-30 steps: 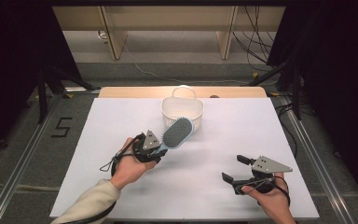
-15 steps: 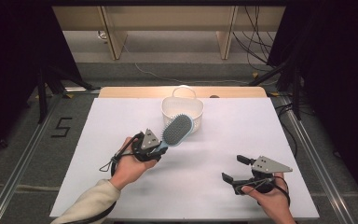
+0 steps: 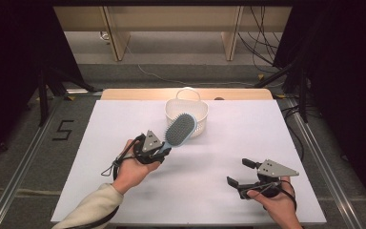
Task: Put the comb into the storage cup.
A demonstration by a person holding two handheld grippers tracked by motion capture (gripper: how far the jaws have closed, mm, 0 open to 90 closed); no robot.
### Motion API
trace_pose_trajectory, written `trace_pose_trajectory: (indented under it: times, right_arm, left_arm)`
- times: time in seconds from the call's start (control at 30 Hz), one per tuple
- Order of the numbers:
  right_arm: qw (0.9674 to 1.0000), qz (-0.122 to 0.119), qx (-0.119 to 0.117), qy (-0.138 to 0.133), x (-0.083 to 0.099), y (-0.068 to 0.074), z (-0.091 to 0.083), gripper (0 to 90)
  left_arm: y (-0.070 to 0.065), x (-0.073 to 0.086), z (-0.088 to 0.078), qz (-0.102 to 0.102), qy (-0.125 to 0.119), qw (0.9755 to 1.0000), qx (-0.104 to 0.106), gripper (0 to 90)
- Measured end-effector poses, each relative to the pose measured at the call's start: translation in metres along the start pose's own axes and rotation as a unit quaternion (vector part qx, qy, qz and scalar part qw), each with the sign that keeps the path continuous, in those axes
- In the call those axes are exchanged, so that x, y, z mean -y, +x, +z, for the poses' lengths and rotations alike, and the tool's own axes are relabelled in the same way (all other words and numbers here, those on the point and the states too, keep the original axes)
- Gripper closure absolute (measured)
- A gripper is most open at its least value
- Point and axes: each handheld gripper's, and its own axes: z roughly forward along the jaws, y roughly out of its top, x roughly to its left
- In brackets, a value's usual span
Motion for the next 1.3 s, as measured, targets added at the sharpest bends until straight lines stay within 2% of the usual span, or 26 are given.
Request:
trace_pose_trajectory:
  times: [0.37,1.3]
  right_arm:
    - [1.0,0.0,0.0,-0.001,0.0001,-0.0001,0.0,11.4]
    - [1.0,0.001,0.0,0.0,0.0002,0.0,0.0002,11.6]
  left_arm:
    - [0.0024,-0.0009,-0.0023,-0.012,-0.018,0.9997,-0.012,69.6]
    - [0.0063,-0.0009,-0.0042,-0.023,-0.038,0.9988,-0.023,69.6]
